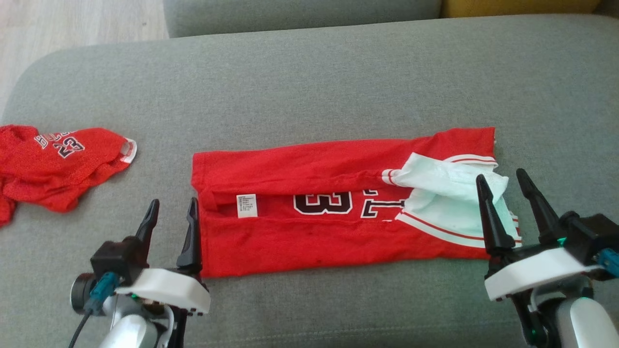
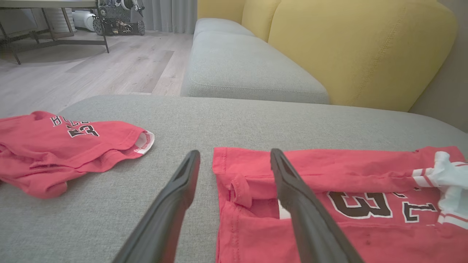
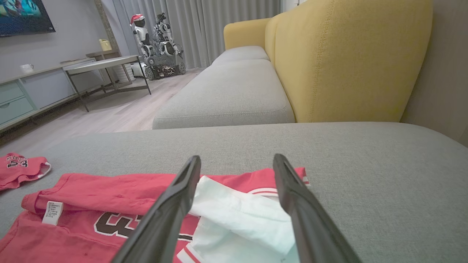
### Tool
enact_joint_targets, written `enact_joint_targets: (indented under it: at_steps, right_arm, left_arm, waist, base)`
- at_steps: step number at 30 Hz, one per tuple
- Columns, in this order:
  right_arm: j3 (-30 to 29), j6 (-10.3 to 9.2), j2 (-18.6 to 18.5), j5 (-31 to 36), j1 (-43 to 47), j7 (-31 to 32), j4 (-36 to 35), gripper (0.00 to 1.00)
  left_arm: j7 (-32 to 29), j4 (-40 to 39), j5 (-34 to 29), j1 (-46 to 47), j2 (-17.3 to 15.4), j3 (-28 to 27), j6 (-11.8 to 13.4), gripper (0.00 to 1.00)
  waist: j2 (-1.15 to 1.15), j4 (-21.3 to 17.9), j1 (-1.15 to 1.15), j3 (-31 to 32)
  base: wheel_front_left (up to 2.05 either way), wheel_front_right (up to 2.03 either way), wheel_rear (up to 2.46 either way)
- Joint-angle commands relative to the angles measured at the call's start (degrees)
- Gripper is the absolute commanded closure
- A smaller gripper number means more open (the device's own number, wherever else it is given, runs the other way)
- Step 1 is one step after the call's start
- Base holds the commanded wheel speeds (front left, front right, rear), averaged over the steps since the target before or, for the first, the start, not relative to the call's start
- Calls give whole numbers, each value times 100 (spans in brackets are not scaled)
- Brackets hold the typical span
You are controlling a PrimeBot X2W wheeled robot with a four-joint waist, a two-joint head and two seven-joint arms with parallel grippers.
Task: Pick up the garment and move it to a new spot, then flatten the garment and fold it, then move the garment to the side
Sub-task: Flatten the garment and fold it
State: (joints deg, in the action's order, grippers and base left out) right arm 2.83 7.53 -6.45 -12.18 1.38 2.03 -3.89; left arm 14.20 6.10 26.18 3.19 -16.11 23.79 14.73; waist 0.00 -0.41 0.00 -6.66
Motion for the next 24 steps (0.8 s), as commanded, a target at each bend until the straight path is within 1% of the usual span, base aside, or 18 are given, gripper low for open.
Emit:
enact_joint_targets:
  at_steps: [1, 17, 21, 24]
  right_arm:
    - [117, -4, -47, 63, -96, -14, -176, 0]
    - [29, -4, -12, 80, -114, 40, -107, 0]
    - [-107, -4, -84, -43, -181, 72, 65, 0]
    - [-269, -4, -194, -83, -314, 171, 323, 0]
  left_arm:
    - [7, -218, -61, 141, -158, -166, 45, 0]
    - [-17, -265, -45, 208, -179, -127, 78, 0]
    - [-20, -303, -53, 279, -177, -105, 72, 0]
    - [-36, -344, -68, 394, -180, -74, 36, 0]
  waist:
    - [0, 13, 0, -3]
    - [0, 36, 0, -45]
    - [0, 52, 0, -137]
    - [0, 74, 0, -293]
  base:
    - [0, 0, 0]
    - [0, 0, 0]
    - [0, 0, 0]
    - [0, 0, 0]
